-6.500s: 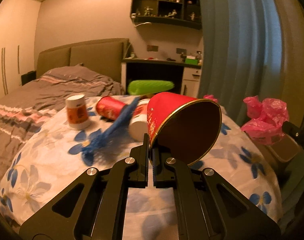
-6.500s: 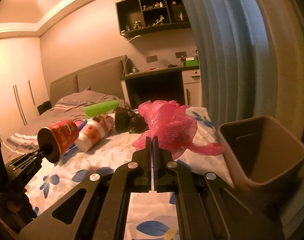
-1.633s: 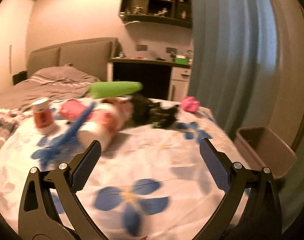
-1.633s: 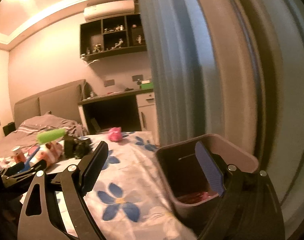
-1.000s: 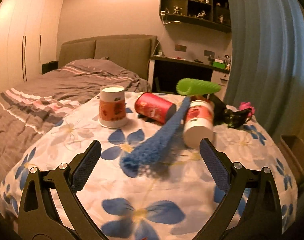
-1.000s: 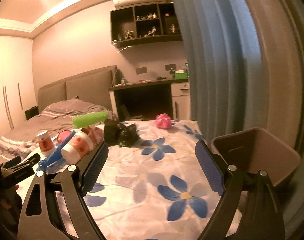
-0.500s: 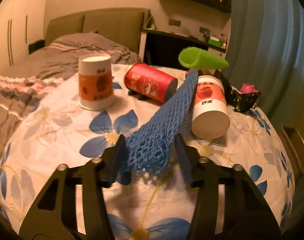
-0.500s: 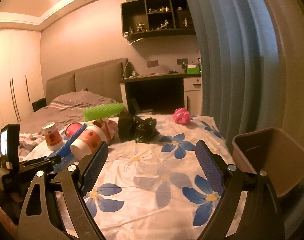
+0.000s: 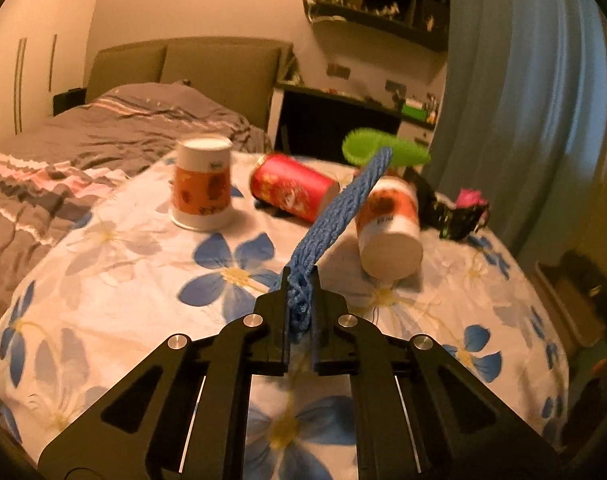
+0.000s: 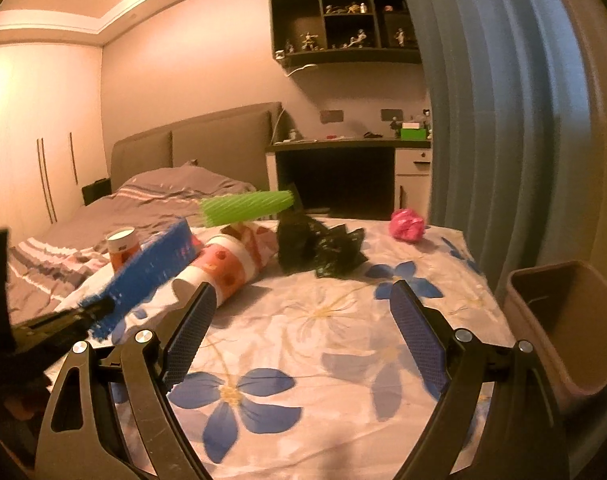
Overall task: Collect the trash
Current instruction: 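Grasp the blue mesh net with the left tool while the right tool grasps the apple-print paper cup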
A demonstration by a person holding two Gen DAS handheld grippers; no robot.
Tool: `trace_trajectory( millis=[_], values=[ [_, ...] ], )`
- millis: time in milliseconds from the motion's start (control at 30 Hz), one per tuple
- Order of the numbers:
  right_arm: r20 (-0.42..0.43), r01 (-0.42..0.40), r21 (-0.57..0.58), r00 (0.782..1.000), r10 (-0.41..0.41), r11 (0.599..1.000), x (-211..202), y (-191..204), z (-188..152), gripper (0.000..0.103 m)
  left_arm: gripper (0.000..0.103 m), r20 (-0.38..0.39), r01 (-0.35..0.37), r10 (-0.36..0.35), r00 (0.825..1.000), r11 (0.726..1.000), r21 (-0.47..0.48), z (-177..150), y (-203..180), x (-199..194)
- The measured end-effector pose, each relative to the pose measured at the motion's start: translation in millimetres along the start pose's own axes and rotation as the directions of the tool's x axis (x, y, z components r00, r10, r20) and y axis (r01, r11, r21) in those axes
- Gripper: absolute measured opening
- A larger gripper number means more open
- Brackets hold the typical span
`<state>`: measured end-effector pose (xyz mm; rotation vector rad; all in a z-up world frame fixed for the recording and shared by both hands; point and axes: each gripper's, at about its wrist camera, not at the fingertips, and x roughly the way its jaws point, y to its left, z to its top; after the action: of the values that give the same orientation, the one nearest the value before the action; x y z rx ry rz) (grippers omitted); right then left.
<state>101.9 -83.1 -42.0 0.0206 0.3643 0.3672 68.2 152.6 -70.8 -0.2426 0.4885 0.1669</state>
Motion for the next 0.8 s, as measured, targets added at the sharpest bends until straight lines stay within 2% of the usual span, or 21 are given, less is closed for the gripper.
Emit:
trace_trajectory(
  millis=[133,300,533,800],
  values=[
    [-0.026,-0.043,-0.016,0.999,0.043,0.999,16.7,22.1,-0.1,0.086,0.006,0.058,-0.044,0.047,0.997,0.998,-0.054,9.3,16.3,-18.4],
    [-0.062,-0.077,-0.034,0.995,0.075,0.996,46.1,50.1,2.4,0.086,0.006,0.085,-0.077,0.084,0.993,0.993,-0.089,15.8,33.9,-29.1],
    [-0.132,-0.083,-0.014,0.988,0.081,0.996,95.2,79.7,11.5,0.086,0.006,0.115,-0.086,0.098,0.989,0.991,-0.107,20.4,47.7,-40.6],
    [-0.216,-0.051,0.063,0.974,0.063,0.997,134.8,80.6,19.3,0.083,0.006,0.118,-0.073,0.086,0.989,0.992,-0.108,20.5,53.5,-40.8]
  ],
)
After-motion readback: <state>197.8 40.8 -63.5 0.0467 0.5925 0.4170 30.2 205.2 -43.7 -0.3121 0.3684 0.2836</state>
